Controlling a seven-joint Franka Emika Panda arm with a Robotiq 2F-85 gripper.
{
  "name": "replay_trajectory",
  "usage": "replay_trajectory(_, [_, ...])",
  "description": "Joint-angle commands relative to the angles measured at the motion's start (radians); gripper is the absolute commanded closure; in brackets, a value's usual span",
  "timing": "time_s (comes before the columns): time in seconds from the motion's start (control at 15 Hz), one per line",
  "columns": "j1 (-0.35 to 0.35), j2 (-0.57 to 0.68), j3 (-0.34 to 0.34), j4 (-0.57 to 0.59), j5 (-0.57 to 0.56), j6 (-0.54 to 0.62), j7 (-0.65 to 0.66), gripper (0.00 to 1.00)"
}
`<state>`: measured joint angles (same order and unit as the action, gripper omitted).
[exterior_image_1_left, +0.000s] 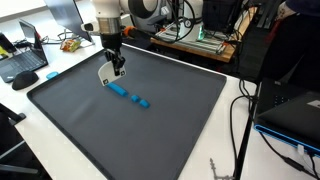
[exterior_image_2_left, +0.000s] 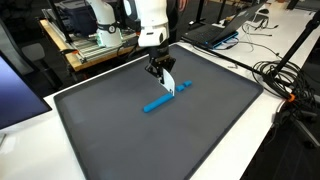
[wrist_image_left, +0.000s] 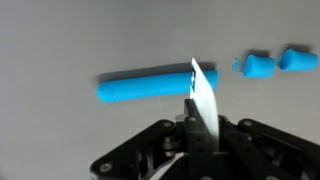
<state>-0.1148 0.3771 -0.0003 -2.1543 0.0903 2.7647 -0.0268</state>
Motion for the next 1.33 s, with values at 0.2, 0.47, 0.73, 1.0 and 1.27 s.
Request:
replay_trajectory(0.2, [0.007, -0.001, -0.006, 0.001, 0.004, -0.002, -0.001, 0.96])
replay_trajectory(0.47, [0.007, -0.001, -0.006, 0.001, 0.004, -0.002, -0.001, 0.96])
replay_trajectory(0.73, [0.007, -0.001, -0.006, 0.001, 0.004, -0.002, -0.001, 0.99])
replay_trajectory(1.0, [-0.01, 0.045, 0.022, 0.028, 0.023, -0.014, -0.043, 0.99])
replay_trajectory(1.27, [-0.007, 0.095, 0.02, 0.053, 0.011, -0.003, -0.041, 0.99])
